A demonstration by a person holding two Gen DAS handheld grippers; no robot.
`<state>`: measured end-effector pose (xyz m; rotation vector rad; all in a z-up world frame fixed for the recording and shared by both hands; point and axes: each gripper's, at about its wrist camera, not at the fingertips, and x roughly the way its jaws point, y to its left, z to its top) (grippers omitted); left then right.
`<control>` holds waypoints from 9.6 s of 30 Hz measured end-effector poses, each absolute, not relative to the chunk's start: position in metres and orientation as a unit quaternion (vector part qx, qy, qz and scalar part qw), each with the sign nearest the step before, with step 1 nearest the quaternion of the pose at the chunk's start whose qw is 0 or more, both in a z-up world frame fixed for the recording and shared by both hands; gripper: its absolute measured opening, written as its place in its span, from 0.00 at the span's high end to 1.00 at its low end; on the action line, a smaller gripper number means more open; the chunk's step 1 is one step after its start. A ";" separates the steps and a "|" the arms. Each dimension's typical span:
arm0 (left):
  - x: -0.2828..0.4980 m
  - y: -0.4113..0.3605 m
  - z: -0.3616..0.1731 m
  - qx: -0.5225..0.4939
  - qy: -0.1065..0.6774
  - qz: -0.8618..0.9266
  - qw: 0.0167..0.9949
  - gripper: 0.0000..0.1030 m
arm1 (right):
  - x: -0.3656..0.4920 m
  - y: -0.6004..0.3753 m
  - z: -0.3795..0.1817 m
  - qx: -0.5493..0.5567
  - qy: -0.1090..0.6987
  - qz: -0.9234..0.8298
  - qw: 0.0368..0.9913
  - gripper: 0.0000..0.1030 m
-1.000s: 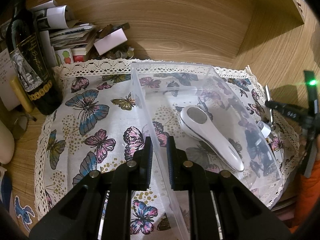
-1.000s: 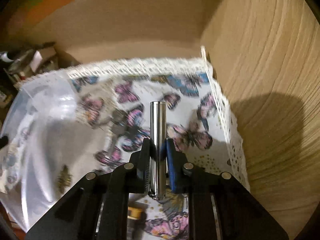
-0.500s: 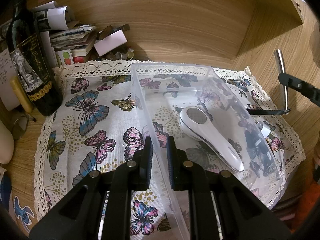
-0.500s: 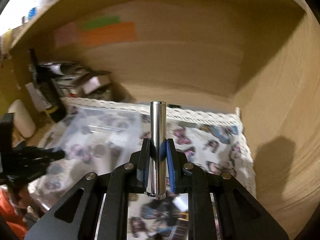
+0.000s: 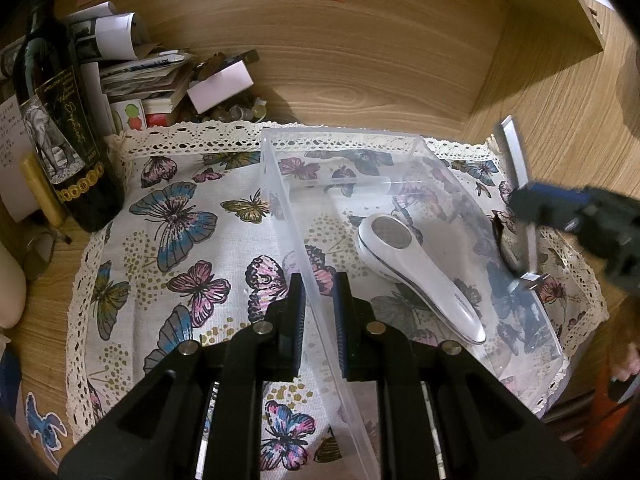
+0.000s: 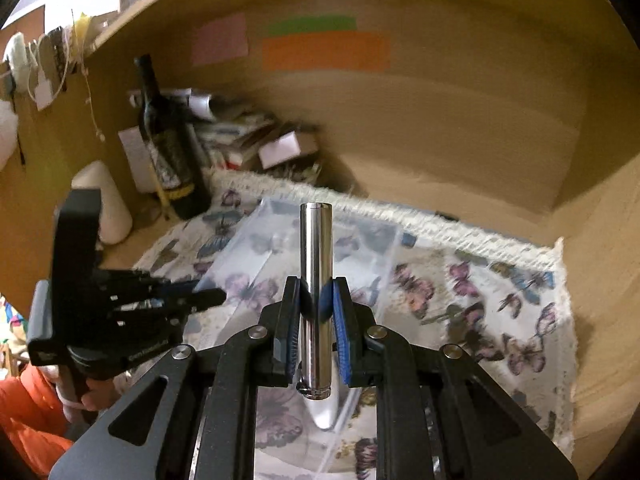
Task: Organize rigid objects
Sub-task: 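Place the metal pen into the box beside the white device, then grasp the keys with the right gripper and lift them, then lower the keys into the clear box and release them, then grasp the white cube charger with the right gripper and lift it, then place the white cube charger into the box and open the right gripper, then grasp the black-and-gold bottle with the right gripper and lift it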
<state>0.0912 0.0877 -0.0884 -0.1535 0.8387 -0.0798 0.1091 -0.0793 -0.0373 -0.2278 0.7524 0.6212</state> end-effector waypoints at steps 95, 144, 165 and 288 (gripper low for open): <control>0.089 0.087 -0.088 -0.069 0.406 -0.037 0.910 0.87 | 0.226 -0.147 -0.127 -0.123 0.490 0.140 0.852 0.78; 0.094 0.089 -0.089 -0.075 0.401 -0.038 0.912 0.87 | 0.134 -0.072 -0.063 -0.147 0.380 0.279 0.870 0.78; 0.094 0.089 -0.089 -0.075 0.401 -0.039 0.912 0.87 | 0.123 -0.121 -0.035 -0.097 0.337 0.224 0.909 0.50; 0.093 0.089 -0.089 -0.075 0.399 -0.044 0.913 0.87 | 0.078 -0.222 -0.139 -0.016 0.419 0.054 0.906 0.61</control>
